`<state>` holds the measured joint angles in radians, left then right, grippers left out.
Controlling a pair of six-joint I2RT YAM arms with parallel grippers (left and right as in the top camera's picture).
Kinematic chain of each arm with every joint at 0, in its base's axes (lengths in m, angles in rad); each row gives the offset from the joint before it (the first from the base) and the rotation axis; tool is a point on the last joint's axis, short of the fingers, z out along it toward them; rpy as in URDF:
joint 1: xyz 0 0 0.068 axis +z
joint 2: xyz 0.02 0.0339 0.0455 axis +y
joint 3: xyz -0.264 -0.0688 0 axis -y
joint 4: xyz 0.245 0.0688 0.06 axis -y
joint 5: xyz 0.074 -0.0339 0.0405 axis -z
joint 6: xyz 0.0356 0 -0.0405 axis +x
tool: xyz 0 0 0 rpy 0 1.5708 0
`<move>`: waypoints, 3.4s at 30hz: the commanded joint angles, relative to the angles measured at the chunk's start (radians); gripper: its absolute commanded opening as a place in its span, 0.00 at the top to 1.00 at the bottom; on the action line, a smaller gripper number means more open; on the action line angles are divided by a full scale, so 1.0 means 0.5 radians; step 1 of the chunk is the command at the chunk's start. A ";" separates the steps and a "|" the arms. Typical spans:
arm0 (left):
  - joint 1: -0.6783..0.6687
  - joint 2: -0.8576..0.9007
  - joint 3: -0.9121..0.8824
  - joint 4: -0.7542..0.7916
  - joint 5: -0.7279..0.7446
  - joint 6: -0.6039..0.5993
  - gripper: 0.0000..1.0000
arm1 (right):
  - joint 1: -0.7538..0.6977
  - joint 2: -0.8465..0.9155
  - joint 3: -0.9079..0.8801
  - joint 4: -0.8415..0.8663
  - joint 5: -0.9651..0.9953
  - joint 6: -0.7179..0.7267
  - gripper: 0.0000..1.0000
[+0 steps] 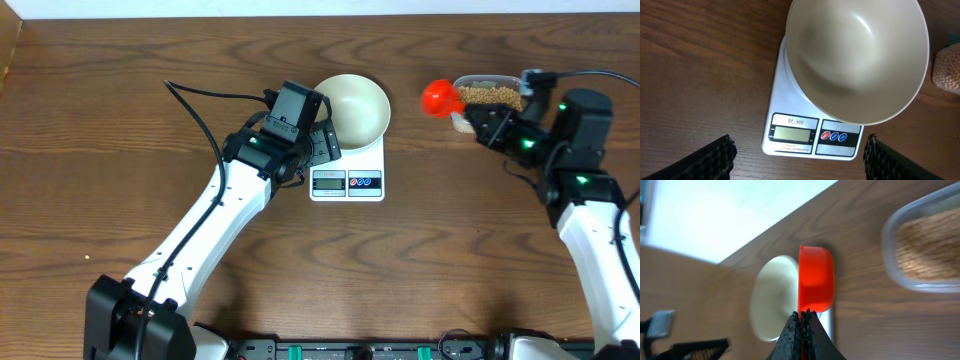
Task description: Scoop item into bowl and weigh 50g on scale
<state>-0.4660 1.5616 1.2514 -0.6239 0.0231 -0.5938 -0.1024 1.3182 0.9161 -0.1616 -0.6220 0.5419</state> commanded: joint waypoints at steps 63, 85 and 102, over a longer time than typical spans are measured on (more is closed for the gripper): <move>-0.429 0.382 -0.337 0.520 -0.115 -0.166 0.93 | -0.054 -0.052 0.049 -0.394 0.963 -0.958 0.99; -0.488 0.610 -0.337 0.789 -0.148 -0.184 0.92 | -0.054 -0.048 0.049 -0.403 0.963 -0.958 0.99; -0.488 0.618 -0.337 0.811 -0.287 -0.184 0.93 | -0.054 -0.048 0.049 -0.401 0.963 -0.958 0.99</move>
<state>-0.7143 1.8591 1.0847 -0.2199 -0.1112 -0.6804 -0.1287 1.3022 0.9211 -0.3626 -0.1478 0.0776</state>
